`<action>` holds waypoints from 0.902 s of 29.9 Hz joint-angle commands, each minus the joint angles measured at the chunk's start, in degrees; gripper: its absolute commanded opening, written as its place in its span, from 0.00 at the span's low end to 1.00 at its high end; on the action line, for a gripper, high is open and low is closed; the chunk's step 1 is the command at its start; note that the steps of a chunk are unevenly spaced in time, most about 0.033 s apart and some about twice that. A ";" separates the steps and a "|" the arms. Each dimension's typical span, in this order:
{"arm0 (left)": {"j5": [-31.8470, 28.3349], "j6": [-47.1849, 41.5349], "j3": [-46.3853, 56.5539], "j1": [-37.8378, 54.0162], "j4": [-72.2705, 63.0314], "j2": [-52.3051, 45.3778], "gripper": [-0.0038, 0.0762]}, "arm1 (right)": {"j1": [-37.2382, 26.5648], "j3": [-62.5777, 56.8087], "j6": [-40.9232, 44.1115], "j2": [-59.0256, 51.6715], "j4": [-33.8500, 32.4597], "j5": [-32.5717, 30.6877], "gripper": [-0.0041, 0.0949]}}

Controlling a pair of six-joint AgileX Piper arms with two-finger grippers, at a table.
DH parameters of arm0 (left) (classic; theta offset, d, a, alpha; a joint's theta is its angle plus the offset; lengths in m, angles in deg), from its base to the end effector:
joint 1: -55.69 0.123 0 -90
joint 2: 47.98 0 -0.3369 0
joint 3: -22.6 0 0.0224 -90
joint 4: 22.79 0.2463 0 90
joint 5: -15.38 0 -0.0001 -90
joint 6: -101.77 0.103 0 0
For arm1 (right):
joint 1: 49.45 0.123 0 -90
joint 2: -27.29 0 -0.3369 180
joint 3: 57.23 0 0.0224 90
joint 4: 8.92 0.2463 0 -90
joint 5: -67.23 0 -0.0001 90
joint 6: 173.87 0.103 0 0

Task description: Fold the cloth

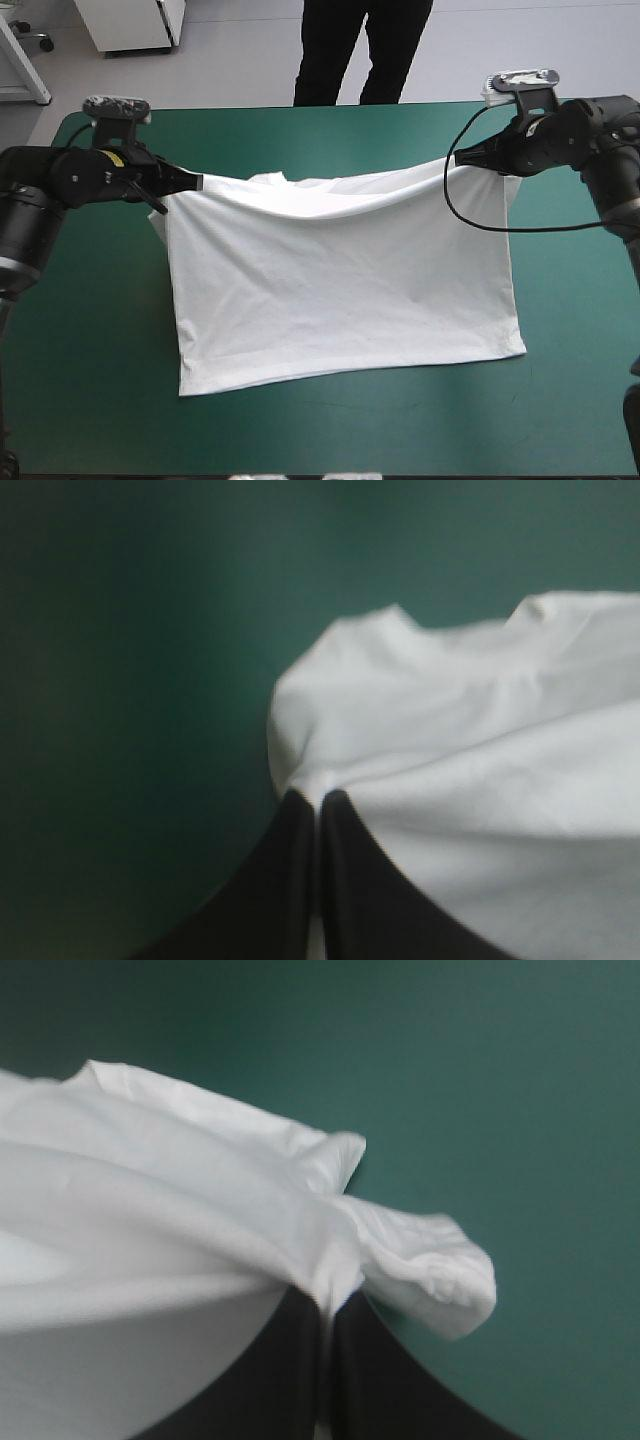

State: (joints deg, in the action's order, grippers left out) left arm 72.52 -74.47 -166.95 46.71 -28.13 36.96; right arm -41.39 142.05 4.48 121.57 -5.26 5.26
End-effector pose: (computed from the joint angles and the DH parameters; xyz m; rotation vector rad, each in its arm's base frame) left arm 0.2740 -0.0515 0.4731 0.2381 2.3015 -0.1626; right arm 0.3234 0.0517 0.4692 -0.1932 2.3844 0.1342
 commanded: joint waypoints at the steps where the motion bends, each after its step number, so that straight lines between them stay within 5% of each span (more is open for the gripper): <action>1: -1.48 0.88 -8.94 -0.09 -4.47 -3.95 0.04 | -0.08 1.94 0.63 -7.32 -0.25 3.93 0.02; 10: 0.54 3.43 -21.96 -0.09 -12.35 -6.48 0.04 | -0.08 2.05 1.65 -19.15 -0.38 8.92 0.02; 27: -2.76 4.04 -22.70 -0.09 -11.04 -7.87 0.04 | -0.08 2.05 4.23 -22.59 0.07 19.20 0.02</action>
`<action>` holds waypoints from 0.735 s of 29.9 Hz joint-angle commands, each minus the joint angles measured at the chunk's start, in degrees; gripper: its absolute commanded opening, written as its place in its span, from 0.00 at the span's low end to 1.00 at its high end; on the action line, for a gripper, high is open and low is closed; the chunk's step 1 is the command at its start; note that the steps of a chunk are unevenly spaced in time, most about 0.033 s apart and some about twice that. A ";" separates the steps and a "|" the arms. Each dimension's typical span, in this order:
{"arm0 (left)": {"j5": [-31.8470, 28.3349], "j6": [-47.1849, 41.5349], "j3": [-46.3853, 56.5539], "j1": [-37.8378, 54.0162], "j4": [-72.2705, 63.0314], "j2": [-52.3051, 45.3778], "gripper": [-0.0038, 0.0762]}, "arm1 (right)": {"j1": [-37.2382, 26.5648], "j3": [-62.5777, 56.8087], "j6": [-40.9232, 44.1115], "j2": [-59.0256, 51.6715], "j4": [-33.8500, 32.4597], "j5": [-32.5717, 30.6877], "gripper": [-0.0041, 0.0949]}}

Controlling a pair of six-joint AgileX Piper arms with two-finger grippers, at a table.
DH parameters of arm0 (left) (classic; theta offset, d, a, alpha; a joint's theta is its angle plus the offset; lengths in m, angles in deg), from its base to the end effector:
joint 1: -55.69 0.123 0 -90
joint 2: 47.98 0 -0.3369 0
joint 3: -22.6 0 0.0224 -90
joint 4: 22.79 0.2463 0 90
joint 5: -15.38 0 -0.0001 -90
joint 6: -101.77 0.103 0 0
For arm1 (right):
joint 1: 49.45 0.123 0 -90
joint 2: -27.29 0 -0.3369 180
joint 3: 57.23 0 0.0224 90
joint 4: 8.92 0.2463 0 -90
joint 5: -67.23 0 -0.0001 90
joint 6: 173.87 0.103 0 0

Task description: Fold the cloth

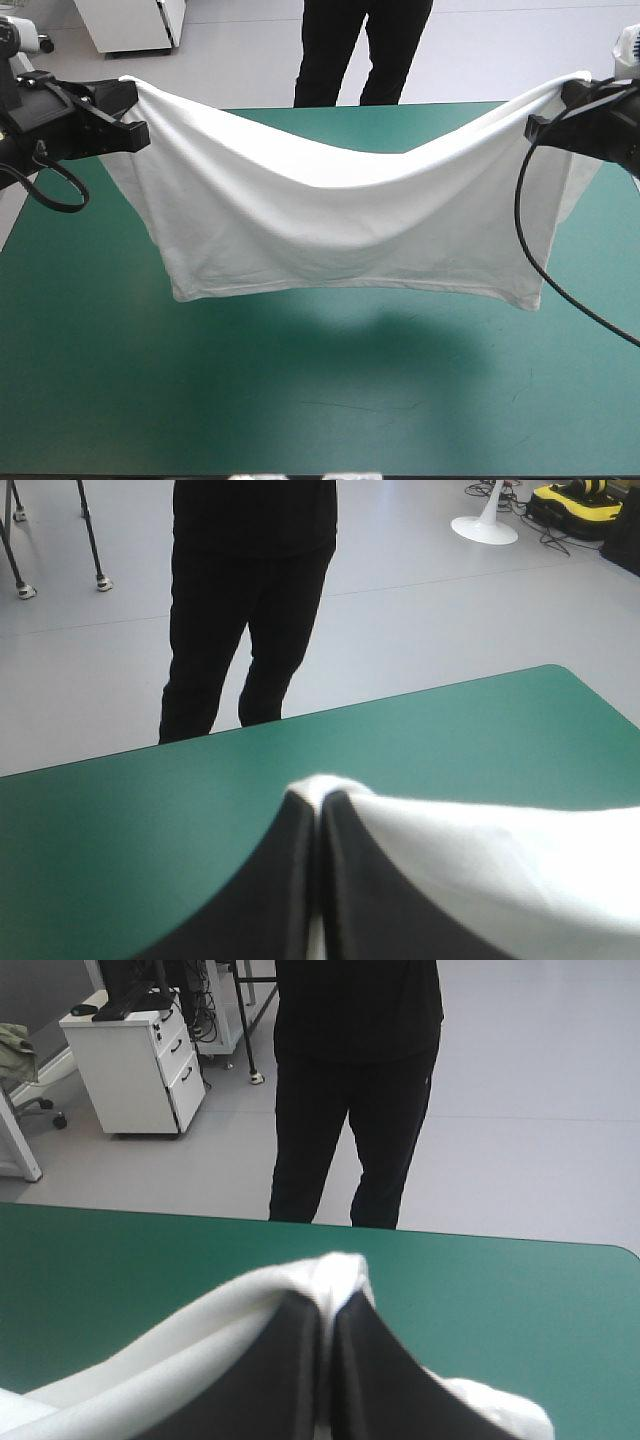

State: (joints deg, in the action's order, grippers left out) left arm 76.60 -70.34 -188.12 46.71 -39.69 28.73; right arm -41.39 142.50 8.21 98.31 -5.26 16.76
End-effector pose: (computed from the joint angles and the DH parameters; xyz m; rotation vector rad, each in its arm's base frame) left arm 0.1735 -0.0540 0.6103 0.3173 1.8301 -0.3527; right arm 0.1669 0.0288 0.5921 -0.0923 1.7768 0.2009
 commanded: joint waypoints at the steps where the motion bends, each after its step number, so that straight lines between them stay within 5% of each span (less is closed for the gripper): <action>1: -7.57 -0.22 -1.54 -0.09 0.92 1.28 0.04 | -0.08 1.59 0.78 1.63 0.07 8.55 0.02; 10: -17.79 -0.74 -2.31 -0.09 0.54 10.95 0.04 | -0.08 7.15 1.06 13.63 -0.31 15.88 0.02; 18: -21.03 -0.53 -12.52 -0.09 -1.70 20.14 0.04 | -0.08 31.29 0.45 30.81 -0.64 5.87 0.02; 22: -18.37 0.67 -12.01 -0.09 -2.85 22.14 0.04 | -0.08 30.04 -0.28 32.24 -1.51 4.63 0.02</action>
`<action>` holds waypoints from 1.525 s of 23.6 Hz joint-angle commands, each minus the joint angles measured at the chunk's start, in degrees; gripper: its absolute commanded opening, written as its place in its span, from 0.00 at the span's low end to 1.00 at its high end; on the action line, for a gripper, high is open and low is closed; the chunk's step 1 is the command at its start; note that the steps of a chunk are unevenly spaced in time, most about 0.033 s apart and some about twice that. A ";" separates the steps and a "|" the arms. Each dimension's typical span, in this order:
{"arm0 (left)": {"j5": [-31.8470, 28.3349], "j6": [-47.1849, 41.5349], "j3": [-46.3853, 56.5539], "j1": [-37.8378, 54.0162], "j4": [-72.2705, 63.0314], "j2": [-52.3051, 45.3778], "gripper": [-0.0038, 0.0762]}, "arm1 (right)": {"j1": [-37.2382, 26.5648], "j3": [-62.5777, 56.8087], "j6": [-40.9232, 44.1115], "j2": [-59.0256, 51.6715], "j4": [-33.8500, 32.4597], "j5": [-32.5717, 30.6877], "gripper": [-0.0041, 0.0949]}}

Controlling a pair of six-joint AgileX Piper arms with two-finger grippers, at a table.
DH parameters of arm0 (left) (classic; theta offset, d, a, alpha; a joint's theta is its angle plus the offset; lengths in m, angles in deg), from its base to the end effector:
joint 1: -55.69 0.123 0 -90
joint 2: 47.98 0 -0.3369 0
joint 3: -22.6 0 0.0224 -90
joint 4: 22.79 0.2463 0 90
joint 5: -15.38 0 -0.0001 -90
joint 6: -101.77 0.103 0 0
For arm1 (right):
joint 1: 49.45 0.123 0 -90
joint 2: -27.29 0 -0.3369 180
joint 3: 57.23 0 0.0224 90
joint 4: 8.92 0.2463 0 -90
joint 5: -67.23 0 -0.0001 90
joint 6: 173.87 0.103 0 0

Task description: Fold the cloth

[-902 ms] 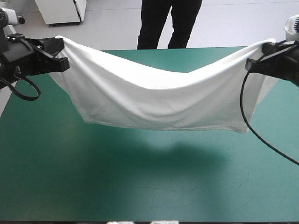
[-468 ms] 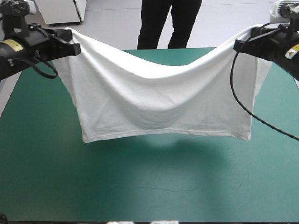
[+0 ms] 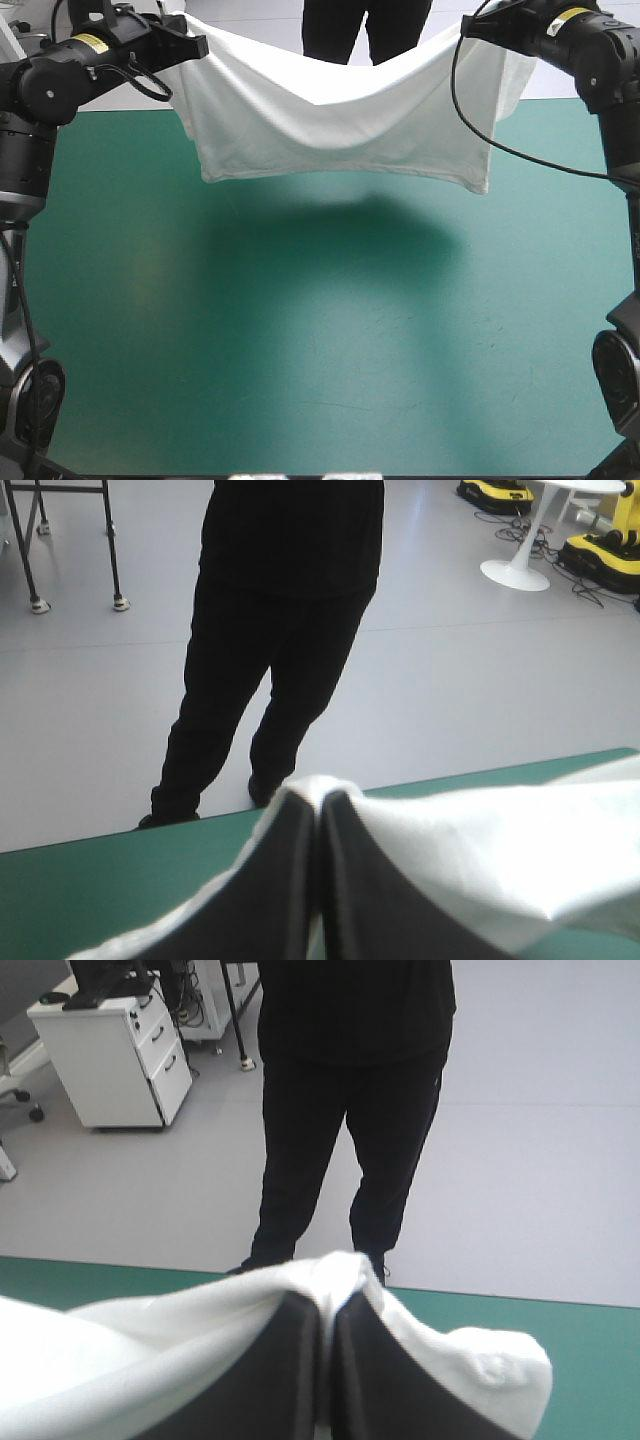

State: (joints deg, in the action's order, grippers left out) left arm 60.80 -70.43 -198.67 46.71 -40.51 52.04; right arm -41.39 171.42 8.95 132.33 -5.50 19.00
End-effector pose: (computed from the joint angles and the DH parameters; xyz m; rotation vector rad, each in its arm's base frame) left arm 0.3477 -0.0776 0.5794 0.2222 1.7897 -0.3683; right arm 0.3753 0.0578 0.5774 -0.0787 1.8278 0.2025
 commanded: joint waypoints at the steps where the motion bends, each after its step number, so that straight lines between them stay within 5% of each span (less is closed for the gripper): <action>1: -1.28 1.18 -0.21 0.01 -1.93 -1.03 0.04 | -0.08 -0.67 -1.02 -1.79 -2.03 2.26 0.02; 11: 6.41 1.31 21.90 0.02 2.33 -2.90 0.04 | -0.08 -25.61 -2.82 -3.61 -2.88 -0.48 0.02; 25: 4.36 1.34 63.13 -4.80 8.94 -22.67 0.04 | 0.02 -63.60 -5.45 -20.82 -3.03 -4.16 0.02; 36: 6.50 -0.88 73.11 -7.60 10.04 -26.29 0.04 | 0.02 -72.17 -6.29 -21.53 -3.43 -11.41 0.02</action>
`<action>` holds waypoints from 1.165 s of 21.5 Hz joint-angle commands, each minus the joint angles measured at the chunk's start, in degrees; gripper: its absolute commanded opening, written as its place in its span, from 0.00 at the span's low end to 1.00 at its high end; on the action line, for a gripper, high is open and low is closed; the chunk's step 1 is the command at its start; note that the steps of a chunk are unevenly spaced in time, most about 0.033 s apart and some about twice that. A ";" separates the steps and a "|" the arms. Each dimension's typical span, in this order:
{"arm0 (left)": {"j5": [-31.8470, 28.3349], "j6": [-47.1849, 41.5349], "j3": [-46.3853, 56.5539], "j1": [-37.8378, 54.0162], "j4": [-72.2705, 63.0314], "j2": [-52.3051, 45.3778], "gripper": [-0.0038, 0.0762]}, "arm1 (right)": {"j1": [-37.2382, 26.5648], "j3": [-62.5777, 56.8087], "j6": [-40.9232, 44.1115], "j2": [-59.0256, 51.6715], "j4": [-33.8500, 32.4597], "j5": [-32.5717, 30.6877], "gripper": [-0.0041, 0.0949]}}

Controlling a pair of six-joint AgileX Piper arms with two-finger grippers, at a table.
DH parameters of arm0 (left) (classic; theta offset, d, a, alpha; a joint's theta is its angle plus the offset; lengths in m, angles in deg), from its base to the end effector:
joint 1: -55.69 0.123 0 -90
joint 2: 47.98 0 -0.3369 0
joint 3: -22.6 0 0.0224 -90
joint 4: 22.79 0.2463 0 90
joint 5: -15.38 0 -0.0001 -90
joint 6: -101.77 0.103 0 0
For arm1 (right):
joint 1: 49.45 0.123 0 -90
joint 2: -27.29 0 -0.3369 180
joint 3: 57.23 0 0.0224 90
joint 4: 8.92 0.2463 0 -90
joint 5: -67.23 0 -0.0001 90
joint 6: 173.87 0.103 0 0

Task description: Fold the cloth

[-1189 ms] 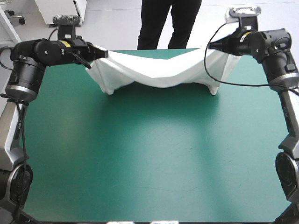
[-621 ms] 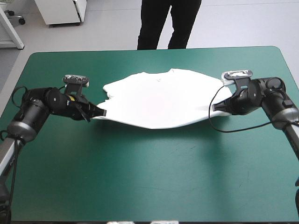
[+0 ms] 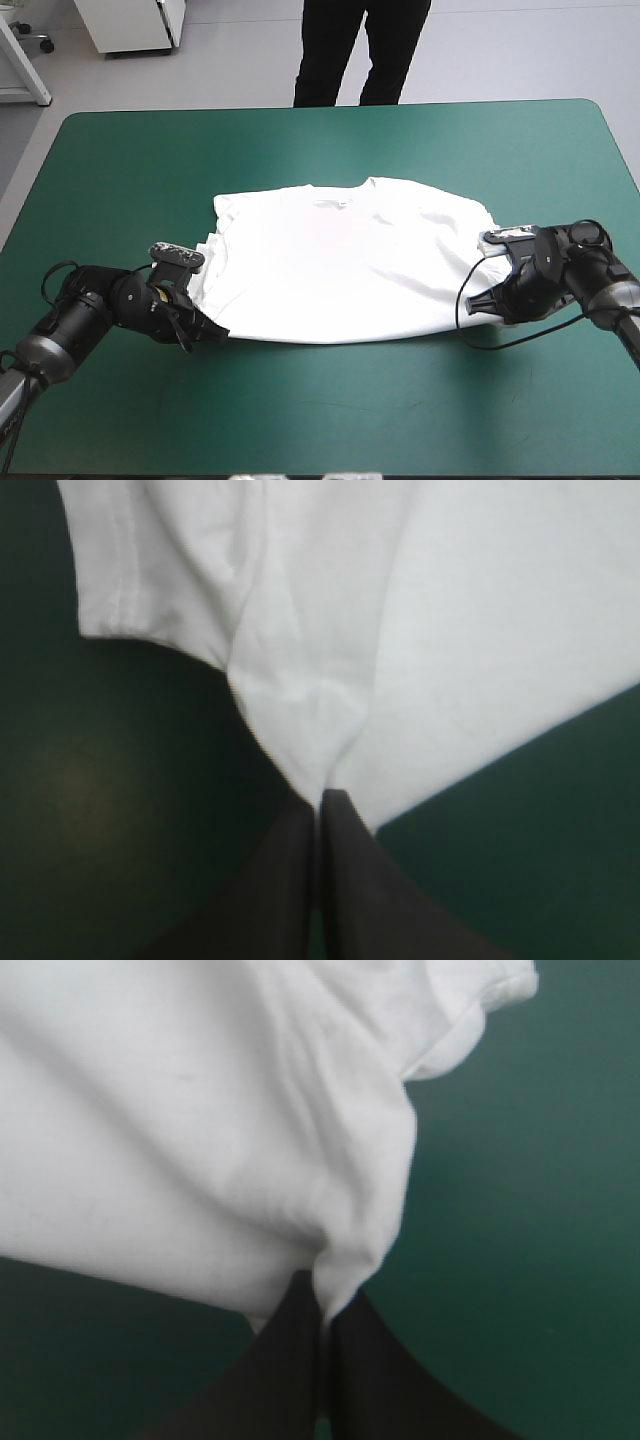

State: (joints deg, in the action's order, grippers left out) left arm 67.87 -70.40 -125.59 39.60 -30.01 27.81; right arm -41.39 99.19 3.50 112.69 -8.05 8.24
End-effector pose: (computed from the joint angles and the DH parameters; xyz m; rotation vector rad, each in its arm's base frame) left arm 0.1836 -0.0636 0.3002 0.4983 2.7524 -0.1937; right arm 0.2320 0.0342 0.2991 -0.2637 2.9204 0.0349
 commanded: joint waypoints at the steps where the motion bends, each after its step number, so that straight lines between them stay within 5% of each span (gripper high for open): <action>1: -0.56 -0.92 0.58 -0.50 -0.56 -2.09 0.04 | 0.02 -0.40 -0.92 -1.89 -0.56 -0.65 0.02; 8: -0.78 -1.08 2.27 -1.82 -0.44 -2.23 0.04 | 0.02 -0.86 -1.73 -1.77 -1.35 0.19 0.06; 10: -0.55 -1.08 2.27 -1.82 -0.20 -2.23 0.11 | 0.02 -0.86 -1.73 -1.77 -0.87 0.06 0.22; 13: 0.71 -1.08 2.13 -1.82 0.43 -2.37 0.33 | 0.02 -0.86 -1.59 -1.77 -1.91 -2.36 0.57; 15: 4.35 -3.04 0.34 -1.82 2.87 -2.59 0.45 | 0.02 -0.76 0.48 -2.76 -3.86 -2.65 0.69; 20: 12.13 -11.54 -17.97 -1.61 13.03 -4.85 0.56 | 0.02 6.50 4.14 -9.98 -6.56 -2.78 0.69; 25: 10.00 -14.10 -25.08 4.38 18.03 -0.82 0.56 | 0.02 12.16 4.54 -12.04 -6.45 -3.92 0.69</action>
State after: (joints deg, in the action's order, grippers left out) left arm 80.08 -83.38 -148.54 41.08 -12.72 25.34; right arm -41.39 108.38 7.96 102.34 -13.66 3.72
